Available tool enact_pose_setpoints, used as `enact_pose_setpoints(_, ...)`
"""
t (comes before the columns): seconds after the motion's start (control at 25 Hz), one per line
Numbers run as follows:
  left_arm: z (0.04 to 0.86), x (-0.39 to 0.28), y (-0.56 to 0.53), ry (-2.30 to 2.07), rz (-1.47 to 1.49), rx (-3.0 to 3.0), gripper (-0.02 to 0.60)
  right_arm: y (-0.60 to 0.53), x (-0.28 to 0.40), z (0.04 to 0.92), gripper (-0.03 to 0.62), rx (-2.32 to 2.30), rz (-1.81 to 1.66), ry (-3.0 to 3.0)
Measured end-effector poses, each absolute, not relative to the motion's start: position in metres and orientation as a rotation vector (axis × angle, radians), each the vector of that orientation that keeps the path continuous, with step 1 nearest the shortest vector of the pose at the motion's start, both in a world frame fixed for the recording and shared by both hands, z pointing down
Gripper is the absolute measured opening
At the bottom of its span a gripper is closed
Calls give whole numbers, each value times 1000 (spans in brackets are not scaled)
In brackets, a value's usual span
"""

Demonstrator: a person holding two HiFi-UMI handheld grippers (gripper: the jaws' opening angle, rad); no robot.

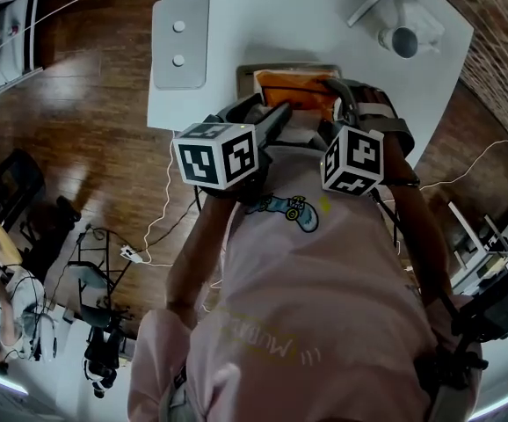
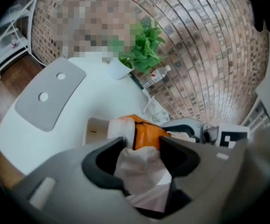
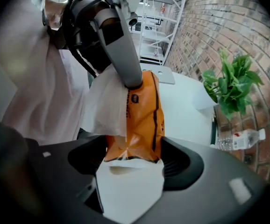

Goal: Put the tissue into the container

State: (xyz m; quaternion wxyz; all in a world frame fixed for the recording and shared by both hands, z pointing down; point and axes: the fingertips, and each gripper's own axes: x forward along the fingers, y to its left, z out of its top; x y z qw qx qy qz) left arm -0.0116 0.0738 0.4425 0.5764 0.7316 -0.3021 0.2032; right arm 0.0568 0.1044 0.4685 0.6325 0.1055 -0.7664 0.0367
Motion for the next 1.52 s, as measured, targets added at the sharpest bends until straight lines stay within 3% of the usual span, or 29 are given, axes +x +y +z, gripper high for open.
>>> enact_pose_setpoints(0.12,425,-12,65,-729,428,1805,242,92,57,452,334,342,29,-1780)
enact_pose_setpoints(0.4,392,-8,60,-716,346,1921,241,85,61,427,331,443,-55,-1772)
enact_pose_setpoints(0.76,161,-21,30,-792,29,2353,215,33,46,222,330,698,-463,-1833)
enact_pose_setpoints(0.92,109,-25,57,-815,16,2486,213,45,46,172,330,792,-554,-1845)
enact_pose_setpoints(1.08,150,-17,68,-755,99,2432,204,62,57,212,330,761,-465,-1781)
enact_pose_setpoints(1.52,414,-3,87,-432,217,1791,192,118,64,461,330,387,65,-1710)
